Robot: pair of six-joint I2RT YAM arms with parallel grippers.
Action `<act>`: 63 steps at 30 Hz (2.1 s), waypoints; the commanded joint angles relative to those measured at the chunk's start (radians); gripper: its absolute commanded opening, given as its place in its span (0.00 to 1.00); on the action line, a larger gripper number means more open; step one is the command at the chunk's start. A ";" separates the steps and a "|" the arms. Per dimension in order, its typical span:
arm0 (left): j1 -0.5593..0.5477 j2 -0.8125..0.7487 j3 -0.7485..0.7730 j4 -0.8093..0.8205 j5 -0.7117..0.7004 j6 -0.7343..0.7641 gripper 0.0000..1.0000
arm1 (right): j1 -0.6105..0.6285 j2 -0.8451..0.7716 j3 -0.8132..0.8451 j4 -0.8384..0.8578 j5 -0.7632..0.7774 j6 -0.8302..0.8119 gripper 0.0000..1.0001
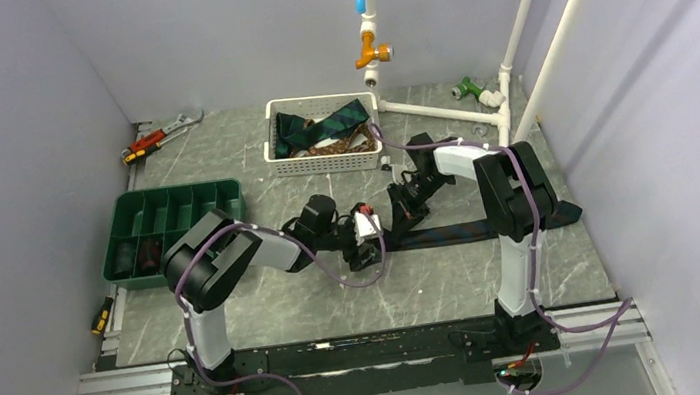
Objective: Roll the ties
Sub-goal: Roll the tie at the center of the board.
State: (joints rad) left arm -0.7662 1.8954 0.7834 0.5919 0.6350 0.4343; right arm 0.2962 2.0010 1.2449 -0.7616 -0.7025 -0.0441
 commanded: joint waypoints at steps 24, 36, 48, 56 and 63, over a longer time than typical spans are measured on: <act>-0.024 0.120 0.039 -0.112 -0.093 -0.084 0.33 | 0.047 -0.021 -0.090 0.085 0.196 -0.077 0.00; -0.037 0.117 0.077 -0.368 -0.205 0.026 0.31 | -0.015 -0.104 0.050 -0.190 -0.071 -0.080 0.43; -0.043 0.133 0.115 -0.421 -0.199 0.029 0.34 | 0.011 -0.003 0.063 -0.115 0.026 -0.016 0.24; -0.044 0.143 0.130 -0.416 -0.168 0.038 0.36 | 0.005 0.046 0.069 -0.110 0.164 0.010 0.39; -0.044 0.143 0.126 -0.413 -0.159 0.050 0.36 | 0.003 0.047 0.073 -0.086 0.161 0.035 0.32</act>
State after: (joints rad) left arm -0.8131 1.9503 0.9543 0.3782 0.5793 0.4255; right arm 0.3058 2.0163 1.3094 -0.9207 -0.6899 -0.0078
